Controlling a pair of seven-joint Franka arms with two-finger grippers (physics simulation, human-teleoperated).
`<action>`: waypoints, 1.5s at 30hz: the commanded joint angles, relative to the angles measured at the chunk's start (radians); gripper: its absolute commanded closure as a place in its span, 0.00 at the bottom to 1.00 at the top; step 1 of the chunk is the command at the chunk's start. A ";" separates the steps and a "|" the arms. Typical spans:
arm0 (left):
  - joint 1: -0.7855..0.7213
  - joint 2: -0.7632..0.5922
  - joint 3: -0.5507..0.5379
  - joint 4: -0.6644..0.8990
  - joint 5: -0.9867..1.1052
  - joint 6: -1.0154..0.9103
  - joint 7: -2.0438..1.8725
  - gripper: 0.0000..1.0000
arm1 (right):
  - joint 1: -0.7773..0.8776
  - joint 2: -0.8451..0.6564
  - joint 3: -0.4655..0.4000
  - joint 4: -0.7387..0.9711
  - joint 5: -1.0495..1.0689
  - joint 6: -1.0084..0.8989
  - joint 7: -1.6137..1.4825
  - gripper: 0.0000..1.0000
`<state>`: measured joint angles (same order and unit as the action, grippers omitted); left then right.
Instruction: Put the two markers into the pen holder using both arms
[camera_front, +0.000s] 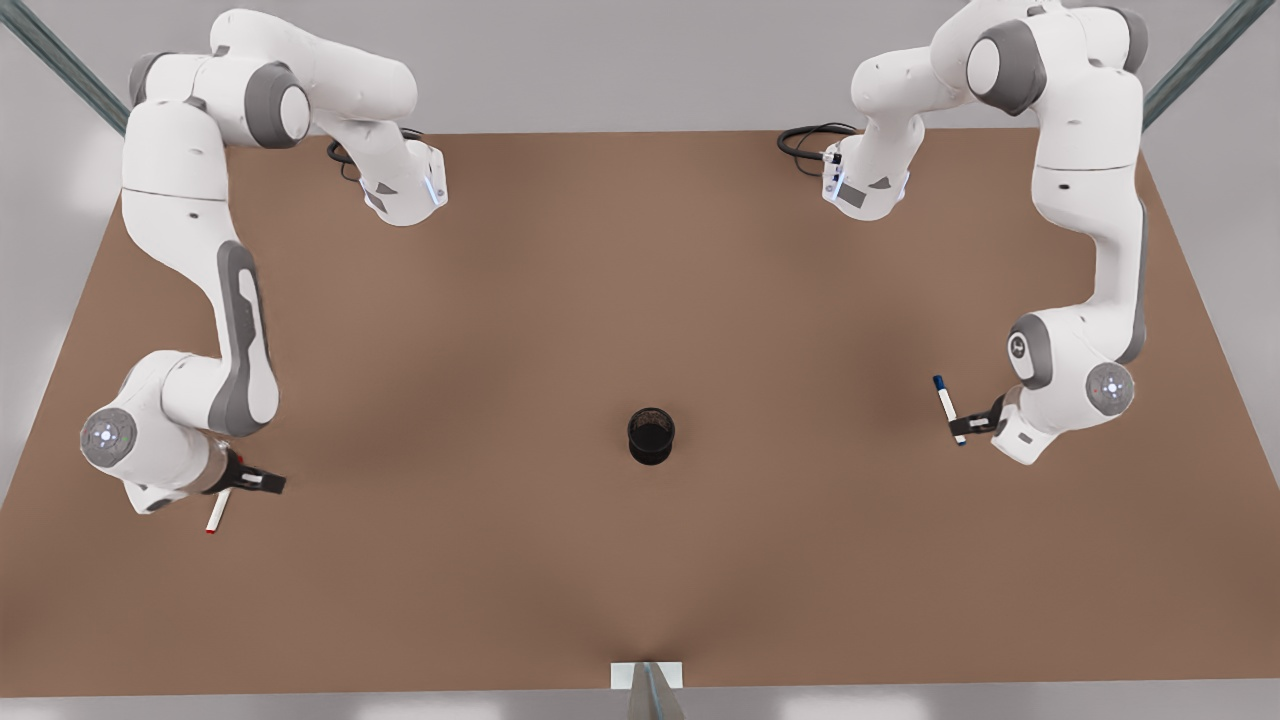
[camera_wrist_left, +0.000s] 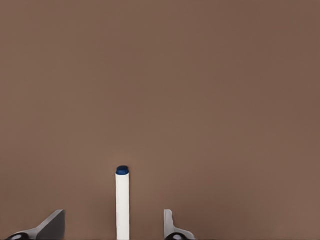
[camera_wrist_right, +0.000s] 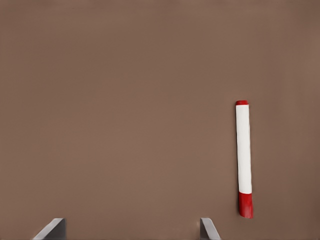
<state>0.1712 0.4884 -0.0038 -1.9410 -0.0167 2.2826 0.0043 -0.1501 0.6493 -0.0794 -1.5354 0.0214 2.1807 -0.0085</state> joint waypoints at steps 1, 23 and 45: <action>-0.001 0.006 0.004 -0.016 0.001 0.094 -0.003 0.05 | -0.065 0.067 0.000 0.099 0.079 0.088 -0.345 0.00; 0.005 0.087 0.004 -0.022 0.001 0.179 -0.006 0.50 | -0.092 0.379 -0.072 0.416 0.120 -0.081 -0.620 0.29; 0.005 0.104 0.004 -0.021 0.001 0.199 -0.007 0.71 | -0.100 0.380 -0.069 0.385 0.112 -0.030 -0.648 0.79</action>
<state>0.1761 0.5919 0.0002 -1.9623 -0.0087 2.4749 -0.0052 -0.2494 1.0311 -0.1493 -1.1509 0.1392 2.1453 -0.5754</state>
